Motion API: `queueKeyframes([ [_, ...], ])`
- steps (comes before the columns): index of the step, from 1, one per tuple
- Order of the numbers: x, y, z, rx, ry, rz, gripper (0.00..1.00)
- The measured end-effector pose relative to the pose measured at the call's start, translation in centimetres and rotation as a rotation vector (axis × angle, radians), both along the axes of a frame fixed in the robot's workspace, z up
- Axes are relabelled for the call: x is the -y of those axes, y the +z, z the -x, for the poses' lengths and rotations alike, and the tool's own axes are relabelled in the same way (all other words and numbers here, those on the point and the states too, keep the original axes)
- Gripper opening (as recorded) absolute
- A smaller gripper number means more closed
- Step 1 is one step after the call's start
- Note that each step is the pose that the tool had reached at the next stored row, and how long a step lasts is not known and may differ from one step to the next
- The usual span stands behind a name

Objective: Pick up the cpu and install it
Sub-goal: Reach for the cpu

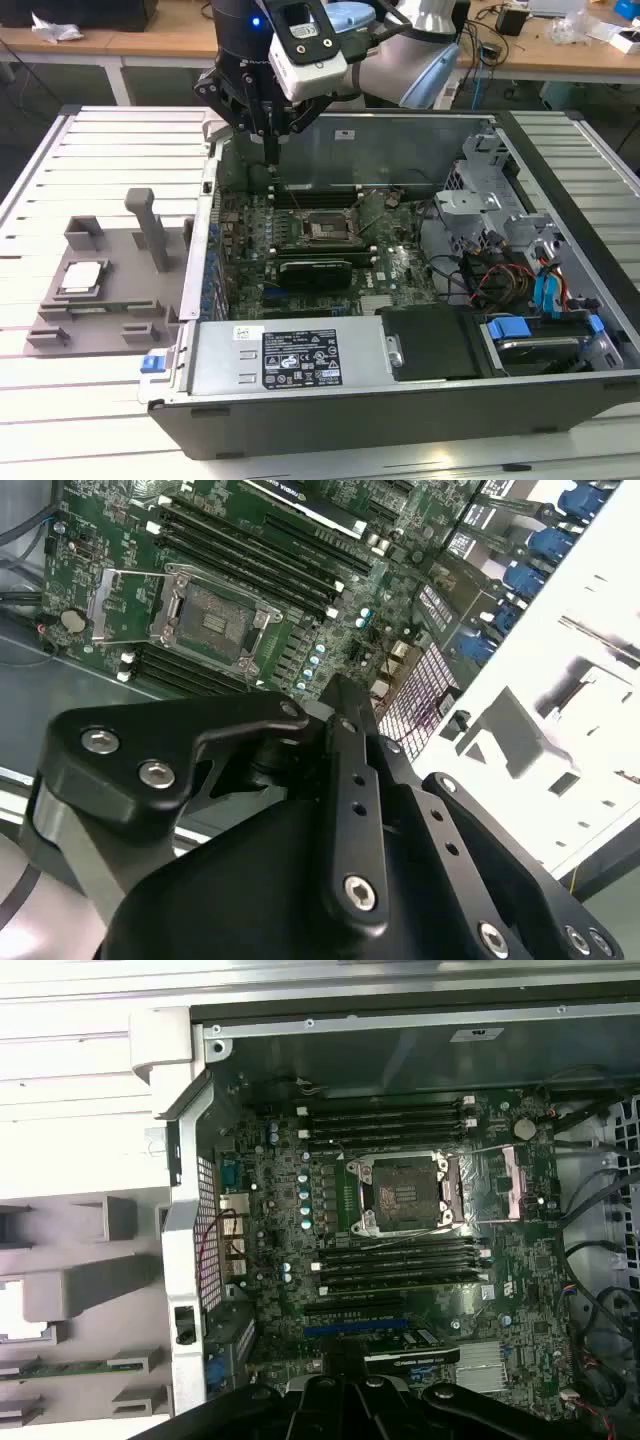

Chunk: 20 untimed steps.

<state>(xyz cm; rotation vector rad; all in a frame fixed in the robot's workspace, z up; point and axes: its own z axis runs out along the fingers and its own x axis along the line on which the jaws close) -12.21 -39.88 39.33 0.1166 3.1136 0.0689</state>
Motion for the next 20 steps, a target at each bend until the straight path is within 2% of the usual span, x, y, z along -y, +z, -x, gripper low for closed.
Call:
queueKeyframes([
  [1, 0.00, 0.00, 0.09, 0.0000, 0.000, 0.0000, 0.11],
  [4, 0.00, 0.00, 1.46, 0.0000, 0.000, 0.0000, 0.11],
  [14, 0.00, 0.00, 3.81, 0.0000, 0.000, 0.0000, 0.11],
  [17, 0.00, 0.00, 5.19, 0.0000, 0.000, 0.0000, 0.11],
  [20, 0.00, 0.00, 5.80, 0.0000, 0.000, 0.0000, 0.11],
])
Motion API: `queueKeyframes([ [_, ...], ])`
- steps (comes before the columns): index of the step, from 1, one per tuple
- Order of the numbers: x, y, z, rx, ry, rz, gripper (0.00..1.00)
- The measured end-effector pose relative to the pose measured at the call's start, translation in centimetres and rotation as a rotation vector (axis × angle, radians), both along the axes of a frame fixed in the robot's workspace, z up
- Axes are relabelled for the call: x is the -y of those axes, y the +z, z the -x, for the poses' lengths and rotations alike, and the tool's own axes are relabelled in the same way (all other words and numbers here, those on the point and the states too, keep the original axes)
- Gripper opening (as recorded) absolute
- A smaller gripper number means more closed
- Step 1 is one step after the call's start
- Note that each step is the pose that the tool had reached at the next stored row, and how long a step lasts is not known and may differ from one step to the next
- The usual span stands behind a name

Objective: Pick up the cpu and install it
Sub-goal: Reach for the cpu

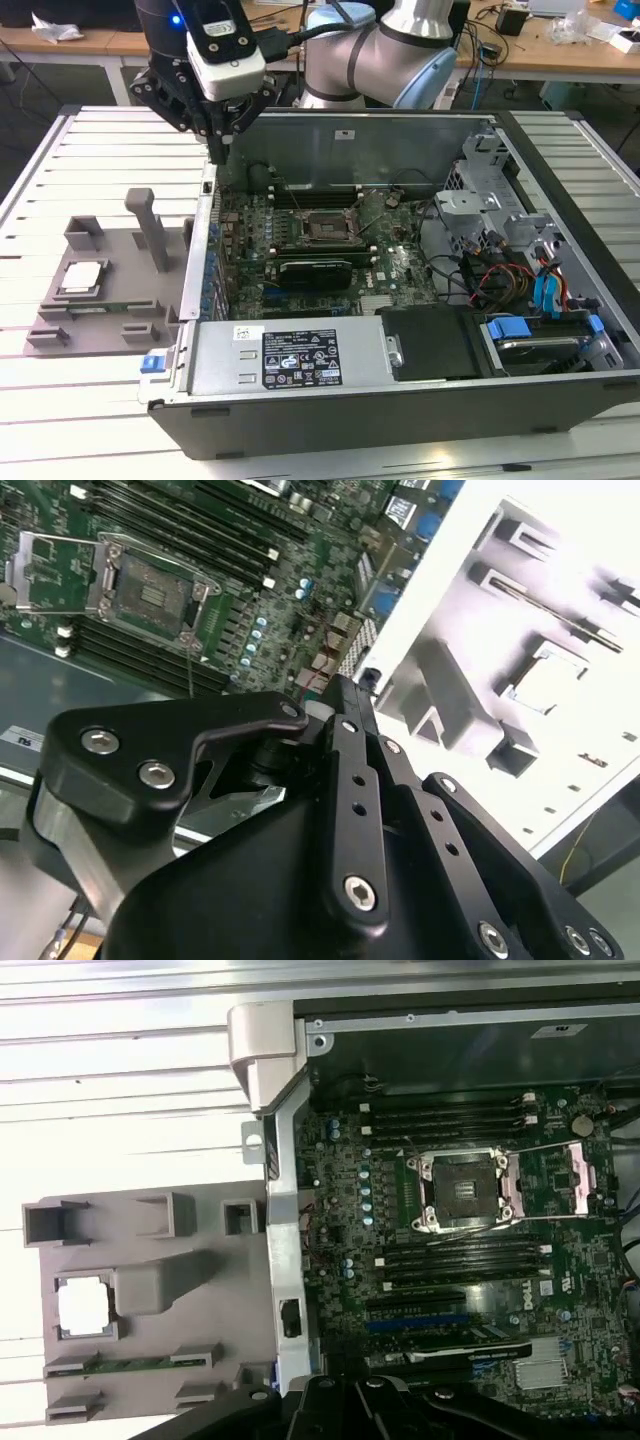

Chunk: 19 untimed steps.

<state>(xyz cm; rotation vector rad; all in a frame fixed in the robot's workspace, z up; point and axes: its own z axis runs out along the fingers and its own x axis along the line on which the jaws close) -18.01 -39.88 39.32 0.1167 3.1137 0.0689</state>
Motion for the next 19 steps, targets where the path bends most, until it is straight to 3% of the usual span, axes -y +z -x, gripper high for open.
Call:
queueKeyframes([
  [14, 0.00, -0.01, 3.62, 0.0000, 0.000, 0.0000, 0.11],
  [19, 0.00, -0.02, 5.40, 0.0000, 0.000, 0.0000, 0.11],
])
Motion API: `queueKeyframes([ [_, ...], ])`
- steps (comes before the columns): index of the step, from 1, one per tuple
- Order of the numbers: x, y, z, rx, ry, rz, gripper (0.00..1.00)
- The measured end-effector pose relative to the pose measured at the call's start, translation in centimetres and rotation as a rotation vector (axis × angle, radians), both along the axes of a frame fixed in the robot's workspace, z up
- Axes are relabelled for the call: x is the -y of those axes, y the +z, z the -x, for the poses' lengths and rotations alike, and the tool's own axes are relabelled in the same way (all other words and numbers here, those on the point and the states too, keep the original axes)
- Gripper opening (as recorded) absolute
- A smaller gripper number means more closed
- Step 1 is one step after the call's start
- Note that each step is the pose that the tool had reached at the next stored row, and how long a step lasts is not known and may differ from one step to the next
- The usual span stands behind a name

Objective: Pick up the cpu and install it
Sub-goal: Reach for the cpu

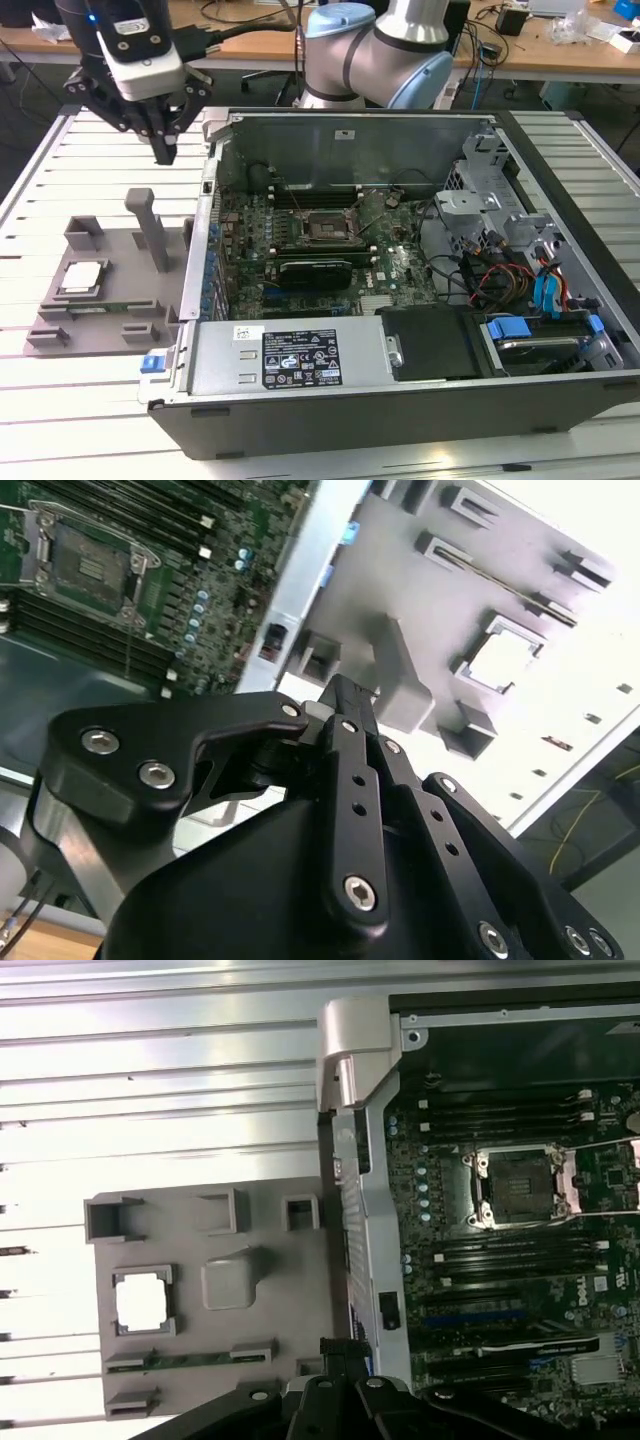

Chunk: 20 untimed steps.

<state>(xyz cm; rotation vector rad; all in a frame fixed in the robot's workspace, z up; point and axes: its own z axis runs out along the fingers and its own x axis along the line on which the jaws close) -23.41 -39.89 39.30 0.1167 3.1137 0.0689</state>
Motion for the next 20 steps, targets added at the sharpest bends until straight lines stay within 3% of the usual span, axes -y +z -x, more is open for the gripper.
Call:
queueKeyframes([
  [20, 0.00, -0.07, 6.63, -0.0001, 0.000, 0.0001, 0.11],
])
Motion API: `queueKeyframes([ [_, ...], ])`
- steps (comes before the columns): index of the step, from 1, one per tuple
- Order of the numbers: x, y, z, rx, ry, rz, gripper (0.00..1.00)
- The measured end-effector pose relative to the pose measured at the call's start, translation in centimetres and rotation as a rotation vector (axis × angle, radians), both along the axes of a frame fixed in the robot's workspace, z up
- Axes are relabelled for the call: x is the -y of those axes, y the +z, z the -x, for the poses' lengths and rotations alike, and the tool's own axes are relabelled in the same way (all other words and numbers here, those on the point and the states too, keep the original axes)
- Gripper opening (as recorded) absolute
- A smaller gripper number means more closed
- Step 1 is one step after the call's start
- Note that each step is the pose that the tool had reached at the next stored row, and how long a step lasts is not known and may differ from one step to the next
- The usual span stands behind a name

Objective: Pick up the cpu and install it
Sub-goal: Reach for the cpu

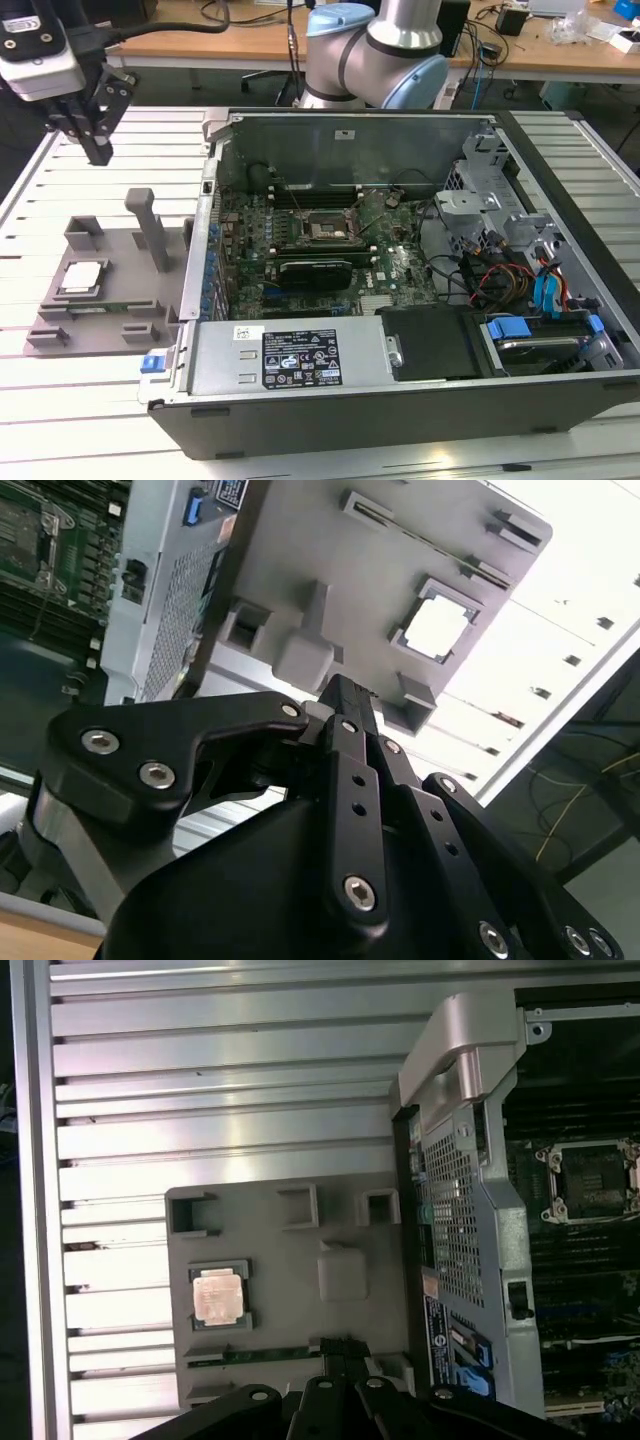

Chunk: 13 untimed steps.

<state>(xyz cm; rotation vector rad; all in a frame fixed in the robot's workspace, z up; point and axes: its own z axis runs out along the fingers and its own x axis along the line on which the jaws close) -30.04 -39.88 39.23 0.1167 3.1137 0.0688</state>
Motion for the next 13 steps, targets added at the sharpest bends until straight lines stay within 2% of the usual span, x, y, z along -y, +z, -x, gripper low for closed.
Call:
queueKeyframes([
  [5, 0.00, -0.03, 1.22, 0.0000, 0.000, -0.0001, 0.11],
  [9, 0.00, -0.10, 3.05, 0.0000, 0.000, -0.0001, 0.11],
  [13, 0.00, -0.16, 4.09, 0.0000, 0.000, 0.0000, 0.11],
])
